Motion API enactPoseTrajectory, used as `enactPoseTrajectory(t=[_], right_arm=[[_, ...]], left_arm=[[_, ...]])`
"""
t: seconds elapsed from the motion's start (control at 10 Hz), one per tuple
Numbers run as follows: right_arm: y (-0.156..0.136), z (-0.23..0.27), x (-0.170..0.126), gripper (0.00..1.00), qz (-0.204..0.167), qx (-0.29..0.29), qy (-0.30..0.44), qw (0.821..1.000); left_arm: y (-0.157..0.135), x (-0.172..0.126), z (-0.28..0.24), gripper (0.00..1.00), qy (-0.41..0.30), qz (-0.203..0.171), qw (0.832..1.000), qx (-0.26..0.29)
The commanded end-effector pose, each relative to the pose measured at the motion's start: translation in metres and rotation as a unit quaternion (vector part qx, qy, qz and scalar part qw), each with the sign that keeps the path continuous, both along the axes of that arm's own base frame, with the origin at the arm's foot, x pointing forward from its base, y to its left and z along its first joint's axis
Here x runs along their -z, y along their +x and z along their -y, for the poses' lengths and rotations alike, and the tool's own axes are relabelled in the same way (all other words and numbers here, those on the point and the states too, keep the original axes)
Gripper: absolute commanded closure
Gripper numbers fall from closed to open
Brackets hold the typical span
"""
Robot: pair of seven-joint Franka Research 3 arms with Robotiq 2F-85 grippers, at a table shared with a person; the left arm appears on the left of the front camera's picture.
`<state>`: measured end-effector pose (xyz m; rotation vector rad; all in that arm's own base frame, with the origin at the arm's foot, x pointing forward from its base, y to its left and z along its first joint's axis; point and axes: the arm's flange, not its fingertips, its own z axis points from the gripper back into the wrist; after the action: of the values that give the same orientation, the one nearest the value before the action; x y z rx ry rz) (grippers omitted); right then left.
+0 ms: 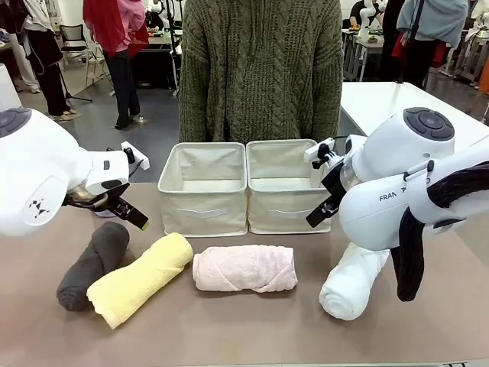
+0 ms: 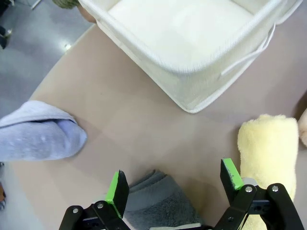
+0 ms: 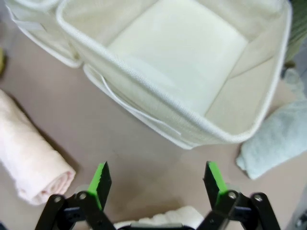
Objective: Sort the towels based on their folding style.
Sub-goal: Pick up one triangle-folded towel and place it in the left Fabric basket.
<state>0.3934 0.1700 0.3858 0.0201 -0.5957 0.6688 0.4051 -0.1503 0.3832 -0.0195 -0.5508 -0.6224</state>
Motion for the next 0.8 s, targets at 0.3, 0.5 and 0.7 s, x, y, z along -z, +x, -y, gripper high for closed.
enactPoseTrajectory(t=[0.3,0.5,0.7], right_arm=[[-0.054,-0.022,-0.197,0.0,0.02,0.009,-0.007,1.0],[-0.081,-0.033,-0.234,0.0,0.034,0.011,-0.03,0.999],[-0.083,-0.024,-0.241,0.0,0.036,-0.001,-0.01,0.999]], left_arm=[[-0.034,-0.184,-0.003,0.0,0.074,-0.053,0.99,0.107],[-0.052,-0.223,-0.009,0.0,0.076,-0.031,0.992,0.1],[-0.057,-0.223,-0.007,0.0,0.068,-0.039,0.992,0.097]])
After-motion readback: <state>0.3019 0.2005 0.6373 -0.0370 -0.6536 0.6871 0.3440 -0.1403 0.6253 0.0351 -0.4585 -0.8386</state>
